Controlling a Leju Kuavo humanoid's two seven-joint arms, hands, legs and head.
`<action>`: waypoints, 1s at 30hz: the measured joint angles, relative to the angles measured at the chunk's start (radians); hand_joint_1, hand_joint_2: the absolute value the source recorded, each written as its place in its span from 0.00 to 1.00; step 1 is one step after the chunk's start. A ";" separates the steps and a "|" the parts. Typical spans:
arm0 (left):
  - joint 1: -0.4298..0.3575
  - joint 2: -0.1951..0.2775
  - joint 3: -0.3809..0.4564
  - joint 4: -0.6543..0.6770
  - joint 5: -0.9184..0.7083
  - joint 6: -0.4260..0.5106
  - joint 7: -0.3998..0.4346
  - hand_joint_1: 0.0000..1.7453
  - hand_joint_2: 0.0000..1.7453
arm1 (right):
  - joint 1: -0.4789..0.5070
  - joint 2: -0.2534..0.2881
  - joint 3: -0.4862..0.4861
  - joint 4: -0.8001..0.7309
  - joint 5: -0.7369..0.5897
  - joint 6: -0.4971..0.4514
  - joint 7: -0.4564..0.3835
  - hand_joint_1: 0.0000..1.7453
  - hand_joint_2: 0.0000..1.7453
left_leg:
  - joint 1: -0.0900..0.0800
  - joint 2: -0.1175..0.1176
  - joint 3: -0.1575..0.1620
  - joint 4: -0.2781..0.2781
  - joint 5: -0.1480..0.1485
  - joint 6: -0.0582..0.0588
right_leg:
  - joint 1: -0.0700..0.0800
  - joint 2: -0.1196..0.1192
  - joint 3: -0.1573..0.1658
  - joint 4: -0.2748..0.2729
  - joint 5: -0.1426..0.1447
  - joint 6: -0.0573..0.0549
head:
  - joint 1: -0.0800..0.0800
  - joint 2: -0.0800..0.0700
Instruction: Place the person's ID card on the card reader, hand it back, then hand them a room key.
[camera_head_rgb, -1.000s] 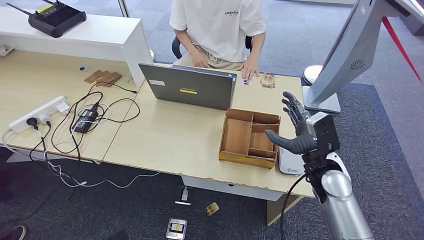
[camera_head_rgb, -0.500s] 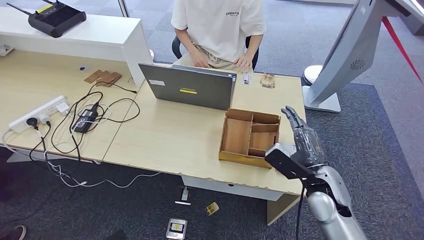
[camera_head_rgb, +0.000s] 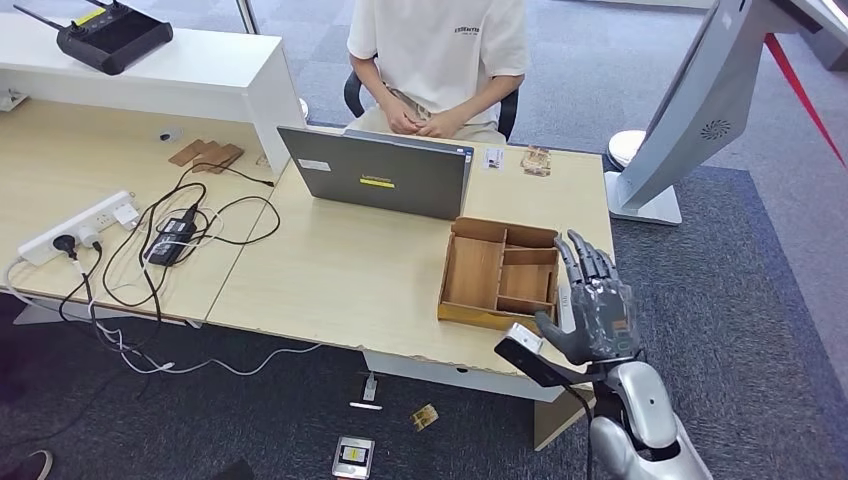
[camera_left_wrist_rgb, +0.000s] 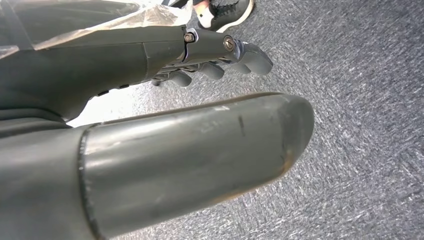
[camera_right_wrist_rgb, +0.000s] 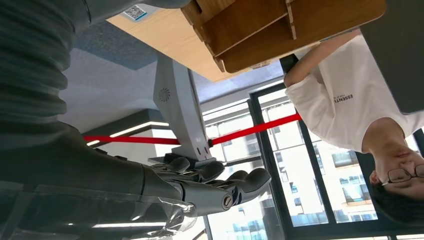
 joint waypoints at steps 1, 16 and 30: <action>0.000 -0.001 0.000 0.000 0.000 0.001 0.001 0.00 0.00 | 0.002 0.002 0.004 0.004 0.007 -0.005 0.005 0.00 1.00 | 0.000 0.000 0.000 0.000 0.000 0.000 | 0.000 0.000 0.000 0.000 0.000 0.000 | 0.000 0.000; -0.001 -0.016 0.000 0.000 -0.010 0.013 0.004 0.00 0.00 | 0.028 0.010 0.050 0.057 0.062 -0.015 0.045 0.00 1.00 | 0.000 0.000 0.000 0.000 0.000 0.000 | 0.000 0.000 0.000 0.000 0.000 0.000 | 0.000 0.000; 0.000 -0.022 0.000 0.000 -0.013 0.019 0.007 0.00 0.00 | -0.037 0.066 0.074 0.179 0.045 -0.080 0.020 0.00 1.00 | 0.000 0.000 0.000 0.000 0.000 0.000 | 0.000 0.000 0.000 0.000 0.000 0.000 | 0.000 0.000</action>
